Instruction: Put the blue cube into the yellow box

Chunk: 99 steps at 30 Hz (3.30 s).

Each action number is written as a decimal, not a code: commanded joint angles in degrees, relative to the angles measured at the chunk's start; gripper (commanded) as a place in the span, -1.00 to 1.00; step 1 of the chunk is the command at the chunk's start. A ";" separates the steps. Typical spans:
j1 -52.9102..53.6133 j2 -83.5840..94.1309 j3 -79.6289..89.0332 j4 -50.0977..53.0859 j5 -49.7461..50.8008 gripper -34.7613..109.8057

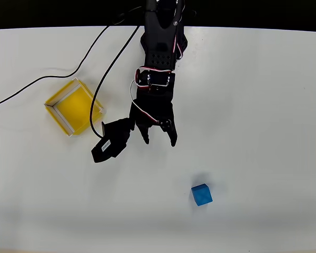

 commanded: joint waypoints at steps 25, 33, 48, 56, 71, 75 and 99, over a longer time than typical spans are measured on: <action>-12.30 -49.57 -32.34 -46.32 2.81 0.12; -16.44 -56.25 -37.35 -47.20 3.69 0.11; -18.02 -63.81 -40.69 -46.67 5.89 0.10; -17.58 -69.08 -45.35 -45.97 6.50 0.08; -18.72 -71.72 -49.92 -43.07 3.87 -0.29; -17.84 -70.05 -48.87 -42.28 2.46 -0.31; 12.74 -21.27 -20.65 -32.17 0.26 -0.31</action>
